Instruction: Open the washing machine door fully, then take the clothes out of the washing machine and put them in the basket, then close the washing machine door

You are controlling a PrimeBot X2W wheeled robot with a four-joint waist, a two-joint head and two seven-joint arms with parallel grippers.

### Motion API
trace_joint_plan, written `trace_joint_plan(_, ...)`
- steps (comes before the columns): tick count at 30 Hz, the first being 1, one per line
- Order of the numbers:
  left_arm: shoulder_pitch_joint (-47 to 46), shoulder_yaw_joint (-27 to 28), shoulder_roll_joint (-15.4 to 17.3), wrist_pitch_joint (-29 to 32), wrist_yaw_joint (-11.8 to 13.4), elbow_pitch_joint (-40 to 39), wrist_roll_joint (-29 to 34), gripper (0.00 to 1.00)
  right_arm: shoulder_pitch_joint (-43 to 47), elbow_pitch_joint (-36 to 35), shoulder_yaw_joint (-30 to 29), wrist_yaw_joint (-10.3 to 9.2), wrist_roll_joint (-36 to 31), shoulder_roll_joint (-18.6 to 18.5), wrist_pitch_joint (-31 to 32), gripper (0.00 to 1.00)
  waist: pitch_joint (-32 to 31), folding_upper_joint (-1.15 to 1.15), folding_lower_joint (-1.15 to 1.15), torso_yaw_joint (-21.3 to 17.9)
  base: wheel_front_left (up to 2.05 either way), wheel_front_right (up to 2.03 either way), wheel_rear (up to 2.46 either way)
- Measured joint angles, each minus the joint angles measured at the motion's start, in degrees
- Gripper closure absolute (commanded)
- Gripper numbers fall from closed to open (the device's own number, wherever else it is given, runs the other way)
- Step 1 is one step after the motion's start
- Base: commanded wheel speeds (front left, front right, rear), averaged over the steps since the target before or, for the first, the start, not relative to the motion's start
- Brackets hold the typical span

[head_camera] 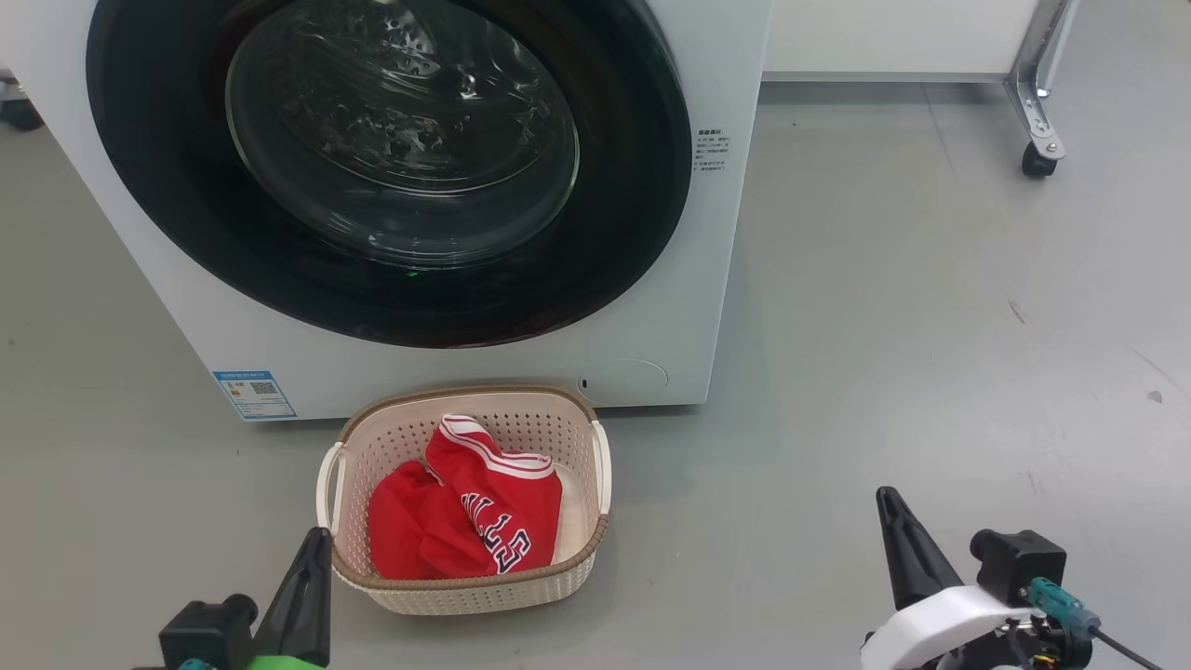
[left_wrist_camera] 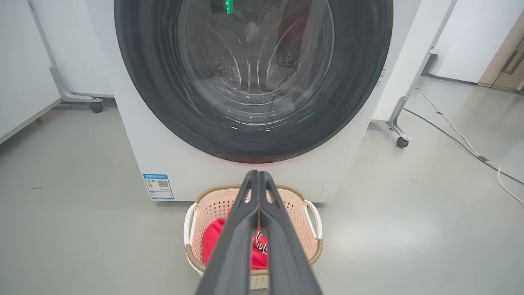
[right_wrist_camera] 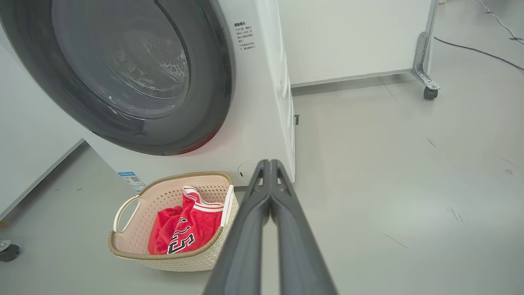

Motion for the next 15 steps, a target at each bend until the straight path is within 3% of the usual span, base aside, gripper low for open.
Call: trace_joint_plan(15,-0.12,2.15,-0.57,2.01,-1.33,0.37,-12.6,1.0,-0.18,-0.53,-3.1,1.08,12.68,0.21,3.2,1.0,-0.05,0.0,0.0,0.01,0.0,0.0,0.0)
